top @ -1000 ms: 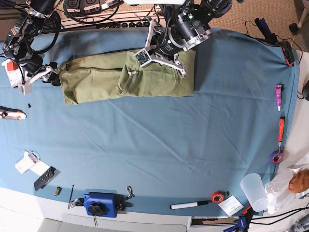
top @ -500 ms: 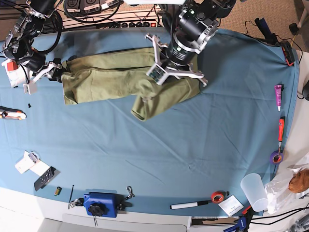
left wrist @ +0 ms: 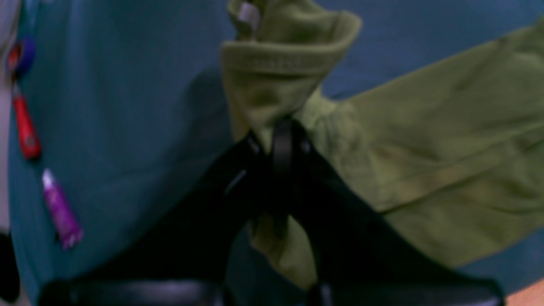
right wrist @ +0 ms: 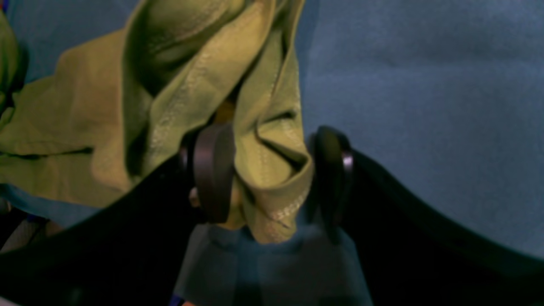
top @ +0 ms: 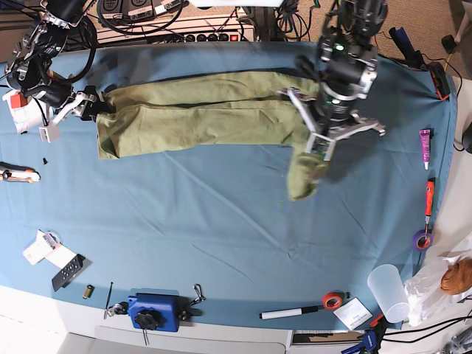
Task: Layout the t-shirt on the table in an organized manner, then fold the t-shirt properly
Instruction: 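Grasp the folded end with the left gripper and pull it back out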
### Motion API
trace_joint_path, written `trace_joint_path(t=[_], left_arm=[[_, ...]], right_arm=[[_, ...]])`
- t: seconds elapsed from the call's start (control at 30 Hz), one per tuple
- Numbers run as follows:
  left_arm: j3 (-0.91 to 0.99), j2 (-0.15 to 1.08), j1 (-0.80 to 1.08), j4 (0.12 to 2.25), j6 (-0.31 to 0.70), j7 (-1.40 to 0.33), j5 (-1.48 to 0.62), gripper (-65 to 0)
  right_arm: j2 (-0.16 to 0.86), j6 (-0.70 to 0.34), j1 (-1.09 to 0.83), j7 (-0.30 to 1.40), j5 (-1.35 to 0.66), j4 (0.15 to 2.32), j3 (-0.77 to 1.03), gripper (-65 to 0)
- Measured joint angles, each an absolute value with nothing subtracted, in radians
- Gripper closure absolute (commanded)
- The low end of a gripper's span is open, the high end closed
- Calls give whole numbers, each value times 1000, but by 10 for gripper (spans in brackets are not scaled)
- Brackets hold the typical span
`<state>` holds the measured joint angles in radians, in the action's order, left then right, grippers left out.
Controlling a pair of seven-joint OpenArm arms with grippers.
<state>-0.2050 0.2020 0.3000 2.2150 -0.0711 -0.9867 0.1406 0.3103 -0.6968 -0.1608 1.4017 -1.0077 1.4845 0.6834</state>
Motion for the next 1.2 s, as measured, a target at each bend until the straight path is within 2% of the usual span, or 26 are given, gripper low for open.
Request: trace_joint_path(t=[0.37, 0.6, 0.63, 0.73, 0.8, 0.93, 1.07, 1.2], left_arm=[[-70, 198, 392, 2336, -54, -993, 60, 0], [-70, 197, 436, 2339, -52, -1044, 132, 0], [-70, 197, 438, 2339, -52, -1047, 151, -44], [-70, 197, 444, 2339, -72, -1047, 194, -239], [-70, 198, 451, 2339, -128, -1051, 207, -323], [-70, 197, 451, 2339, -181, -1100, 272, -335], [-70, 197, 451, 2339, -183, -1104, 299, -335], [-70, 197, 451, 2339, -183, -1112, 299, -335]], right_arm=[[310, -697, -161, 1401, -1008, 1485, 683, -306], [310, -697, -161, 1399, -1008, 1485, 683, -306], [310, -697, -161, 1399, -1008, 1485, 683, -306], [310, -697, -161, 1399, -1008, 1485, 683, -306], [310, -697, -161, 1399, -1008, 1485, 683, -306], [310, -697, -161, 1399, -1008, 1485, 683, -306], [311, -697, -162, 1403, -1036, 1485, 670, -306], [313, -697, -161, 1401, -1058, 1485, 582, -306]])
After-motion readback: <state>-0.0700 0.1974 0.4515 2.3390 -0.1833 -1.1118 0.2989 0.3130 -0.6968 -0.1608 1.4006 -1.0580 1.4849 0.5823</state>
